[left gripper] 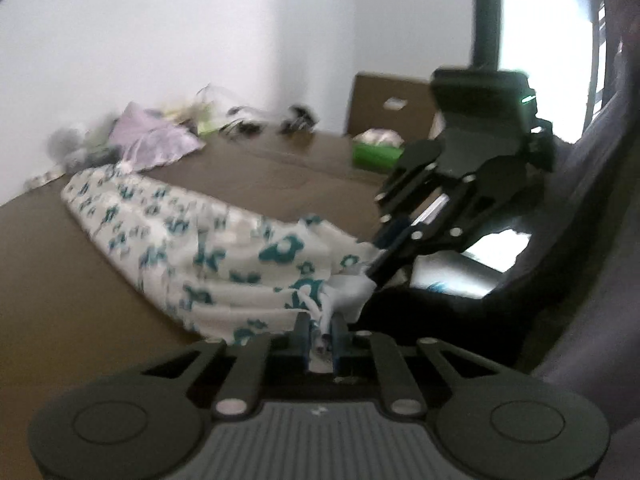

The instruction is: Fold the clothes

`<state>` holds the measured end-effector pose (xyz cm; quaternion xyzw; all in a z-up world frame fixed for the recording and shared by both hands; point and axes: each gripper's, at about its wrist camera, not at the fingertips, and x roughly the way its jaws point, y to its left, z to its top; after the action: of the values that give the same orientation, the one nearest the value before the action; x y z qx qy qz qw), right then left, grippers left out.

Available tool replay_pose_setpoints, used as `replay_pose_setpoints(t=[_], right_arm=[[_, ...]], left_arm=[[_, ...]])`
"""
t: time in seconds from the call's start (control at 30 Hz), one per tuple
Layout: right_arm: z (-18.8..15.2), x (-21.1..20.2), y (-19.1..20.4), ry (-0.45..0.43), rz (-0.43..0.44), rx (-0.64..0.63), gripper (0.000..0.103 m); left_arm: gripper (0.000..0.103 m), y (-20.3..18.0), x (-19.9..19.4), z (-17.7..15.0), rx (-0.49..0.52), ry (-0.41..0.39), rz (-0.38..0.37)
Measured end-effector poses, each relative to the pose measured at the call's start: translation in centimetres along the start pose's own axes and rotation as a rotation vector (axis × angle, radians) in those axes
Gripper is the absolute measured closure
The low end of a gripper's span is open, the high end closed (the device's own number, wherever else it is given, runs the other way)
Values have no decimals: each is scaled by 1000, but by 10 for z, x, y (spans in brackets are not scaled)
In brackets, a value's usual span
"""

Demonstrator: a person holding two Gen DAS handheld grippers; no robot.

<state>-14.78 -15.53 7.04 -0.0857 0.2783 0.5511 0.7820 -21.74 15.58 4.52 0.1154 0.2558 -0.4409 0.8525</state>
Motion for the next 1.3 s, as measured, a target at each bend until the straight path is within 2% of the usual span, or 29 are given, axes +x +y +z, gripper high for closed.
replay_pose_setpoints(t=[0.07,0.13,0.2,0.27,0.33,0.4,0.47,0.5,0.53,0.57,0.6,0.63,0.67,0.73,0.77,0.83,0.9,0.93,0.97,1.0,1.07,1.1,1.17,1.3], right_arm=[[19,-11,-21,-74,-17,28,96],[43,-12,-53,-140,-83,62,96],[65,0,-90,-167,-143,126,96],[83,23,-130,-146,-211,211,96],[94,53,-166,-79,-296,312,96],[96,83,-196,2,-364,412,95],[89,104,-217,20,-376,487,90],[85,107,-221,24,-380,505,87],[82,106,-220,12,-394,513,82],[81,95,-214,-29,-430,502,64],[81,84,-207,-70,-465,491,47],[79,72,-200,-110,-492,482,41],[77,60,-192,-147,-503,480,38],[73,35,-175,-221,-524,476,37],[69,26,-166,-245,-518,480,37],[53,29,-152,-215,-434,529,38],[36,40,-148,-181,-372,589,39],[30,48,-151,-172,-363,619,40],[26,54,-154,-168,-349,647,52],[23,58,-158,-175,-323,670,69],[19,66,-163,-182,-283,706,81],[18,69,-164,-175,-271,716,86],[17,65,-158,-159,-245,721,89],[9,43,-134,-61,-162,695,90]], left_arm=[[94,23,-4,20,-11,-62,-4],[94,58,0,45,-40,-116,-7],[94,100,10,73,-103,-156,-9],[94,141,31,95,-205,-168,27],[93,177,63,107,-316,-115,81],[89,210,98,101,-497,-55,112],[76,236,128,91,-672,-11,134],[70,242,134,86,-725,-3,140],[56,247,134,82,-762,-3,150],[47,247,127,79,-777,-21,169],[46,246,119,77,-789,-41,190],[42,243,104,75,-800,-71,229],[33,238,89,73,-810,-102,271],[23,222,62,69,-811,-163,329],[22,208,52,67,-800,-193,341],[22,181,40,63,-779,-232,336],[22,156,53,60,-721,-215,284],[23,148,59,59,-697,-205,291],[25,143,68,57,-685,-192,305],[30,142,76,56,-694,-171,310],[70,145,89,53,-729,-127,276],[74,147,92,53,-737,-122,269],[87,145,89,52,-745,-110,254],[92,126,71,37,-729,-41,121]])
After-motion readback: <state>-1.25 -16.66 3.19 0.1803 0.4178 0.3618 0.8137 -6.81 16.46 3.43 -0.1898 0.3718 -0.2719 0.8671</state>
